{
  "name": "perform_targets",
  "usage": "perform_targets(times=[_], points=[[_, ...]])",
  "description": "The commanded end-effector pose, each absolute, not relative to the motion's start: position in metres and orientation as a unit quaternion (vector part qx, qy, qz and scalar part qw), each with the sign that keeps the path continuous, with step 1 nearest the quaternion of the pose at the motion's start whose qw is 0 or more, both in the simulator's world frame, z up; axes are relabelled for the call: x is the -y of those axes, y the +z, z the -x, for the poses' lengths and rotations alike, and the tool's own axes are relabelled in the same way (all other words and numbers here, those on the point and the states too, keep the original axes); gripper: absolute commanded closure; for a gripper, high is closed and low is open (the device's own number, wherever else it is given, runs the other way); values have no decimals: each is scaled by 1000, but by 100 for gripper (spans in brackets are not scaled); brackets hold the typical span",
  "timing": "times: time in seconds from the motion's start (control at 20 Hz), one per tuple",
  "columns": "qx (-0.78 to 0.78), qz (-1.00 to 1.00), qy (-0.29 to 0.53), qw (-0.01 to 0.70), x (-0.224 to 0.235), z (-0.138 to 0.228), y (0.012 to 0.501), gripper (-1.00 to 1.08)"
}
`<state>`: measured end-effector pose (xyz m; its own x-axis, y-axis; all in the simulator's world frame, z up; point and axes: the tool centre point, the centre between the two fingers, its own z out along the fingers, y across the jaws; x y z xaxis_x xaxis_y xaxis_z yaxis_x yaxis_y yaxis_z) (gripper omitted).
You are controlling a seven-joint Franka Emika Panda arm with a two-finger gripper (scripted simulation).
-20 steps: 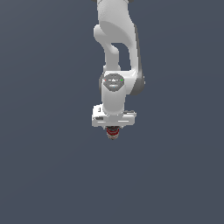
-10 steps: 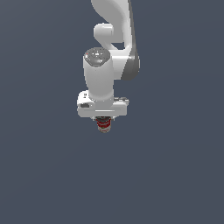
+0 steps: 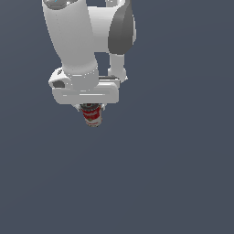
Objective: Pick up the object and move it to a goal position.
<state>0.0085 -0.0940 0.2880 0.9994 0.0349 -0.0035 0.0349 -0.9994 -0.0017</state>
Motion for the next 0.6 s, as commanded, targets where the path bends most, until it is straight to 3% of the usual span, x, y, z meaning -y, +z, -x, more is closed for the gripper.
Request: perform_targets(times=[0.0, 0.55], points=[[18, 1000, 0, 1, 108, -10, 316, 108], [18, 1000, 0, 0, 158, -17, 410, 108]])
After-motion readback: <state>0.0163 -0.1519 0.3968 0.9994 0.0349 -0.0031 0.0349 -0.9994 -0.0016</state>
